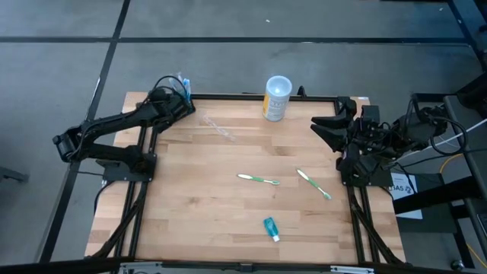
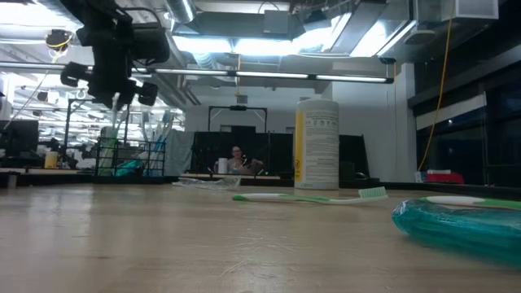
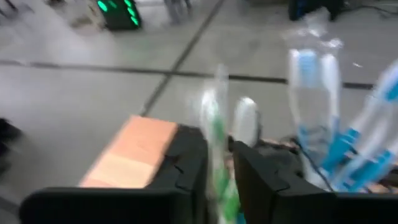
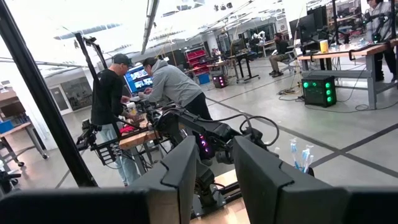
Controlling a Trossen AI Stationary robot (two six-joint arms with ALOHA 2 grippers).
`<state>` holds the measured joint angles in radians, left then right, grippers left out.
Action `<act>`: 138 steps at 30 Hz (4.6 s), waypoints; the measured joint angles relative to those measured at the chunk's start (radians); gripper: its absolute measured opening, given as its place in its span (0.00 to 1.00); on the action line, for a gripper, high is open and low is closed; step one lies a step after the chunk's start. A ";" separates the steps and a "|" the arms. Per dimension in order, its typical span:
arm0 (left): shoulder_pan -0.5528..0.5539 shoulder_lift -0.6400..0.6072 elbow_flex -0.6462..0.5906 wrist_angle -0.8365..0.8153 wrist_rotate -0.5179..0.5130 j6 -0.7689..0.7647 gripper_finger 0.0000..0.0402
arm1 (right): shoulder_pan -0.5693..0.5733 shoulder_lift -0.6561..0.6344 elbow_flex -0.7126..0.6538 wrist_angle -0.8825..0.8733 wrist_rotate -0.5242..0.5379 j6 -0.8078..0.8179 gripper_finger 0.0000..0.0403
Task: Pick & Place toothbrushing station
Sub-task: Put the green toothbrush into the left section of the black organizer
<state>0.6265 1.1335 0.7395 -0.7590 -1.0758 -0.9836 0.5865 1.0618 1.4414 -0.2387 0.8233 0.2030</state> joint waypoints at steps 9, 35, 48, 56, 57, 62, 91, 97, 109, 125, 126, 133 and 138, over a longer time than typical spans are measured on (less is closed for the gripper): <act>-0.116 -0.049 0.034 0.035 0.077 0.006 0.41 | 0.000 0.000 0.000 0.000 0.000 -0.002 0.27; -0.620 0.445 0.253 0.679 0.979 1.010 0.36 | 0.000 0.004 0.000 0.000 0.071 -0.083 0.27; -0.616 0.813 0.577 0.651 1.231 1.164 0.34 | 0.021 0.012 0.000 0.015 0.078 -0.094 0.27; -0.631 0.897 0.619 0.685 1.248 1.160 0.33 | 0.067 0.012 0.000 0.028 0.078 -0.115 0.27; -0.631 0.908 0.619 0.691 1.240 1.154 0.33 | 0.072 0.012 0.000 0.030 0.078 -0.116 0.27; -0.631 0.939 0.619 0.727 1.261 1.143 0.32 | 0.086 0.012 0.000 0.048 0.078 -0.135 0.27; -0.631 0.997 0.618 0.759 1.299 1.120 0.31 | 0.092 0.010 0.000 0.077 0.108 -0.162 0.27; -0.616 1.002 0.620 0.613 1.245 1.128 0.22 | 0.092 0.010 0.000 0.082 0.108 -0.159 0.27; -0.589 0.990 0.616 0.368 1.286 1.173 0.11 | 0.105 0.010 0.000 0.082 0.104 -0.147 0.27; -0.541 0.744 0.399 0.340 1.256 1.108 0.24 | 0.140 0.010 0.000 0.092 0.130 -0.159 0.27; -0.545 0.729 0.402 0.379 1.251 1.102 0.25 | 0.140 0.010 0.000 0.093 0.130 -0.160 0.27; -0.590 0.728 0.414 0.491 1.215 1.053 0.36 | 0.140 0.010 0.000 0.104 0.136 -0.186 0.27; -0.591 0.728 0.406 0.497 1.132 1.048 0.38 | 0.140 0.010 0.000 0.104 0.138 -0.188 0.27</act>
<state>0.0353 1.8618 1.1450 -0.2619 0.0566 0.0647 0.7265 1.0721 1.4418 -0.1345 0.9614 0.0147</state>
